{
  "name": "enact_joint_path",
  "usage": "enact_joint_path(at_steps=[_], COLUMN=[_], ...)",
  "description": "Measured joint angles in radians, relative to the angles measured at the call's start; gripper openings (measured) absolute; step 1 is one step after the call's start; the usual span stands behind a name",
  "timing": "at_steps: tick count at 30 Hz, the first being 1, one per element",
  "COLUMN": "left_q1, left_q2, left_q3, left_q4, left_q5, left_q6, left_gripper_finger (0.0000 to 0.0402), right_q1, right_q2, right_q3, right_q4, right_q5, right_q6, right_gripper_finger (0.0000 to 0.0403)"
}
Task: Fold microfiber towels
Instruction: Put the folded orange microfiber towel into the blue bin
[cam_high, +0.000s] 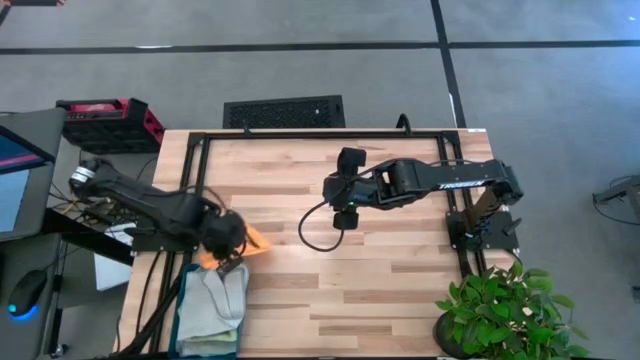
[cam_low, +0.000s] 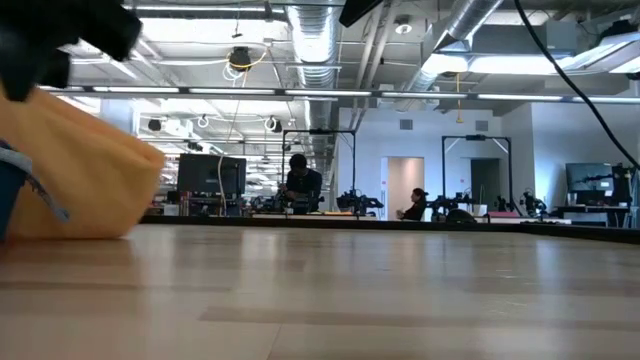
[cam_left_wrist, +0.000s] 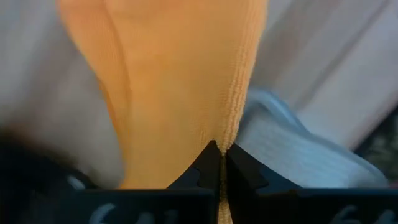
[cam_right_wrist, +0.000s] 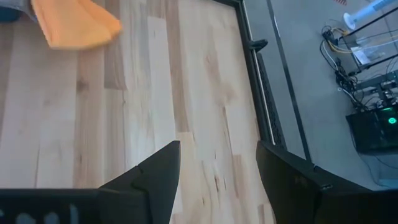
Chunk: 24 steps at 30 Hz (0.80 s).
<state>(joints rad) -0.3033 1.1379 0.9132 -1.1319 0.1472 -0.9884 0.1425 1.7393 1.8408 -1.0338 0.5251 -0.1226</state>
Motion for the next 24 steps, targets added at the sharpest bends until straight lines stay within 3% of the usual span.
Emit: enact_joint_path(at_steps=[10, 19, 24], left_q1=[-0.313, -0.562, -0.644], left_q2=[-0.045, -0.012, 0.063], left_q3=[0.001, 0.0, 0.0], left_q4=[0.053, 0.234, 0.247], left_q5=[0.107, -0.041, -0.004], left_q6=[-0.626, -0.899, -0.992], left_gripper_finger=[0.0, 0.0, 0.0], right_q1=[0.0, 0.0, 0.0], right_q2=[0.0, 0.001, 0.001], right_q3=[0.0, 0.0, 0.0], right_q4=[-0.005, -0.003, -0.004], right_q5=[0.0, 0.0, 0.0], right_q6=[0.011, 0.045, 0.053], right_gripper_finger=[0.0234, 0.0234, 0.0234])
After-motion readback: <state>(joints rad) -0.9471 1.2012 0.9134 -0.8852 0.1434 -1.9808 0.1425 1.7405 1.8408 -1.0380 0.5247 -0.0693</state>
